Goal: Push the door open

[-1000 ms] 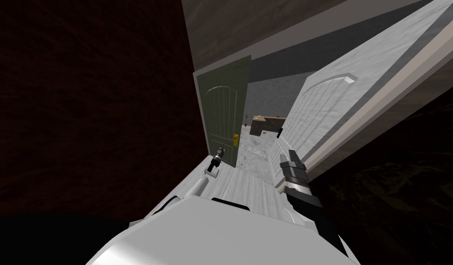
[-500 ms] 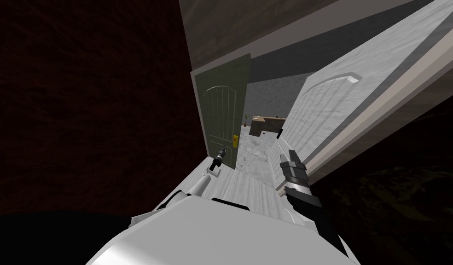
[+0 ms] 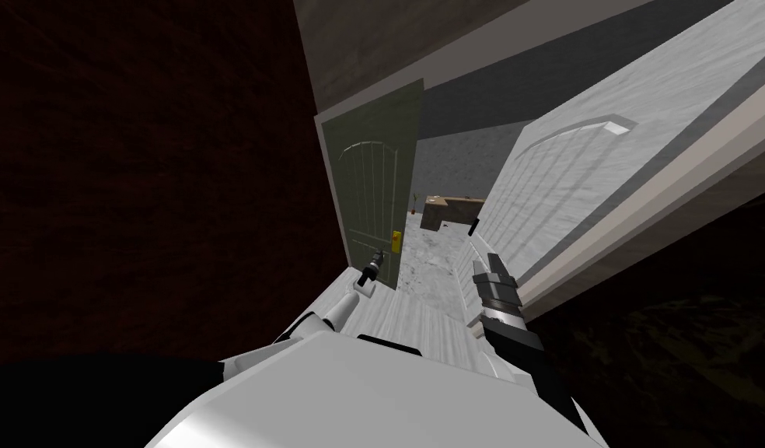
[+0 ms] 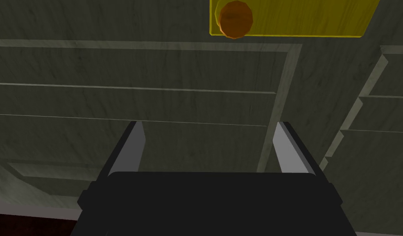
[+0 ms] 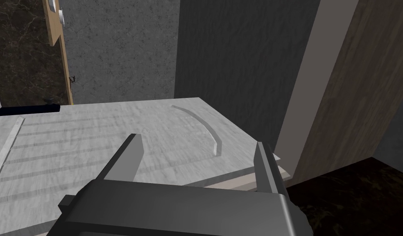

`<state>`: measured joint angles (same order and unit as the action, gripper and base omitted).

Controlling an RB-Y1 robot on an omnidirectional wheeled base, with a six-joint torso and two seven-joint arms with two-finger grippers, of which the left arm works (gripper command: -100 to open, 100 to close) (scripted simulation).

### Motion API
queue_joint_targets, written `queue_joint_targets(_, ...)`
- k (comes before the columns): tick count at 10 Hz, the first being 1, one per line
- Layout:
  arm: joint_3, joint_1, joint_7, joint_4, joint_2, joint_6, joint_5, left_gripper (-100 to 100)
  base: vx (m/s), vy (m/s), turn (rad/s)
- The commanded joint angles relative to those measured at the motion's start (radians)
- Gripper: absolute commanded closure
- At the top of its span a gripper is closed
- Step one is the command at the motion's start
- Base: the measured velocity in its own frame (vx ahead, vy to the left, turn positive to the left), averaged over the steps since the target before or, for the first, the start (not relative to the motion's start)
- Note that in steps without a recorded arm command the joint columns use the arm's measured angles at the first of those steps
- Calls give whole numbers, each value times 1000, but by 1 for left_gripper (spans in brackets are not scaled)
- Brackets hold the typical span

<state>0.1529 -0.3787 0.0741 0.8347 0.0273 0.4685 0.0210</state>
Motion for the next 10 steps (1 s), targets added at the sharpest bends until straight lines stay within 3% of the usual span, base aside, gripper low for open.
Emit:
queue_joint_targets(1,1,-20,-4,-34,-8,1,2,-100,84,8,-14)
queue_joint_targets(7,9,-102,-11,-166,-44,-7,11,-100,98,0,-17)
queue_joint_targets(8,7,-96,-11,-153,-39,-6,10,-100,48,4,-4)
queue_joint_targets(9,5,-97,-12,-157,-13,-6,11,-100,105,-38,-24)
queue_joint_targets(10,4,-97,-12,-157,-8,-6,11,-100,180,-76,-22)
